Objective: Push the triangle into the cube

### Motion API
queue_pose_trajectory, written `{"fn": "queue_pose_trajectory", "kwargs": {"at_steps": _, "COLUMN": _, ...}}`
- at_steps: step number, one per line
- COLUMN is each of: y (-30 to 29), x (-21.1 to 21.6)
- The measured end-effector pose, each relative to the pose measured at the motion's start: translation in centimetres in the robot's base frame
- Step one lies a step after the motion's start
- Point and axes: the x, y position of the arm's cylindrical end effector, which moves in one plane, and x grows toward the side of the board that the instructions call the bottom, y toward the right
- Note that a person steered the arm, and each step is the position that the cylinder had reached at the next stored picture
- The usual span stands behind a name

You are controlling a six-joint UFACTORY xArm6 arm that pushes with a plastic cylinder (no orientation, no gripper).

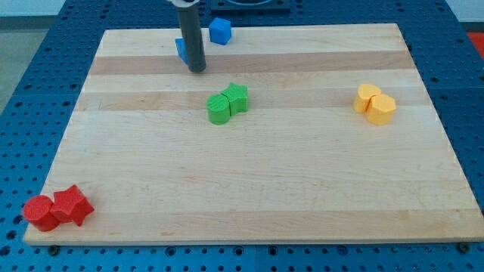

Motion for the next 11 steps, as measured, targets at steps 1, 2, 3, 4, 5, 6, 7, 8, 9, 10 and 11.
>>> {"fn": "queue_pose_trajectory", "kwargs": {"at_steps": 1, "y": -3.7, "x": -0.9}}
{"fn": "queue_pose_trajectory", "kwargs": {"at_steps": 2, "y": -3.7, "x": -5.4}}
{"fn": "queue_pose_trajectory", "kwargs": {"at_steps": 3, "y": -3.6, "x": -7.2}}
{"fn": "queue_pose_trajectory", "kwargs": {"at_steps": 4, "y": -4.6, "x": -5.1}}
{"fn": "queue_pose_trajectory", "kwargs": {"at_steps": 5, "y": -3.2, "x": -3.7}}
{"fn": "queue_pose_trajectory", "kwargs": {"at_steps": 6, "y": -1.2, "x": -3.8}}
{"fn": "queue_pose_trajectory", "kwargs": {"at_steps": 7, "y": -1.2, "x": -5.6}}
{"fn": "queue_pose_trajectory", "kwargs": {"at_steps": 8, "y": -1.2, "x": -7.1}}
{"fn": "queue_pose_trajectory", "kwargs": {"at_steps": 9, "y": -1.1, "x": -7.3}}
{"fn": "queue_pose_trajectory", "kwargs": {"at_steps": 10, "y": -0.9, "x": -7.3}}
{"fn": "queue_pose_trajectory", "kwargs": {"at_steps": 11, "y": -0.2, "x": -7.3}}
